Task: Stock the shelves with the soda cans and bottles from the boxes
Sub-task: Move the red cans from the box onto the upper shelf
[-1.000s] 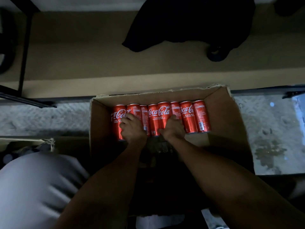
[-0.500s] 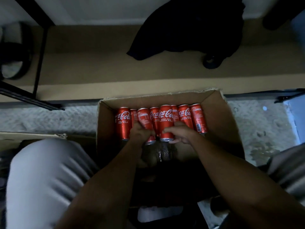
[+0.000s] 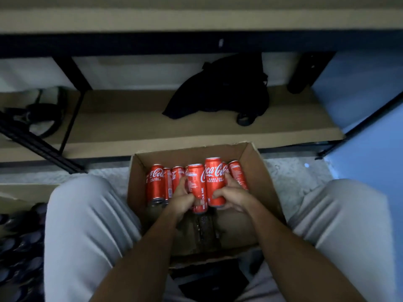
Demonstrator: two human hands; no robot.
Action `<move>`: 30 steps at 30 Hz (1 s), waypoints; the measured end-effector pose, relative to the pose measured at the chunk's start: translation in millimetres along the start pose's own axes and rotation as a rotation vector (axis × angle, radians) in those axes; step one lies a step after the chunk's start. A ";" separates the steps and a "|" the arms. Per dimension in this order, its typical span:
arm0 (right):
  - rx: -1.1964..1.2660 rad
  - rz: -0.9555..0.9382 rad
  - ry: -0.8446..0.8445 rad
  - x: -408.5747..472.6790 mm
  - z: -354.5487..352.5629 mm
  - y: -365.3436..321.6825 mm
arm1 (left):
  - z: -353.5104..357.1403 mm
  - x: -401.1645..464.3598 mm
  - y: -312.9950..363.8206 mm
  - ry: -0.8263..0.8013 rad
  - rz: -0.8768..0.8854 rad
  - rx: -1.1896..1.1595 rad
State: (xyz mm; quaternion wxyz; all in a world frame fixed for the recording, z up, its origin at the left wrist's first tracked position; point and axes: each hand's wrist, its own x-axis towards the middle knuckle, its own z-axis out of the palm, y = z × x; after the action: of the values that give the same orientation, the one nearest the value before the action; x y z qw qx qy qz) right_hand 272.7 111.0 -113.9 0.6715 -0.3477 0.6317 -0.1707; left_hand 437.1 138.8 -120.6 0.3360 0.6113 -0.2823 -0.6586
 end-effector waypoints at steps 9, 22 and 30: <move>0.085 -0.067 0.047 -62.5 7.4 24.1 | 7.7 -54.5 -8.1 -0.062 0.030 0.059; 0.057 -0.283 0.038 -83.9 6.4 -6.9 | -3.2 -78.7 23.2 0.022 0.154 0.079; 0.156 -0.262 0.049 -47.3 -7.0 -28.9 | -0.8 -47.4 50.2 0.063 0.120 0.152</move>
State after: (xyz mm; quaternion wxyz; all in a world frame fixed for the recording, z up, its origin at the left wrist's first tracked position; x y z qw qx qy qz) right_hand 265.2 120.6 -59.4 0.6529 -0.3696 0.5818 -0.3141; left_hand 444.1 145.3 -52.3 0.3361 0.6374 -0.3570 -0.5943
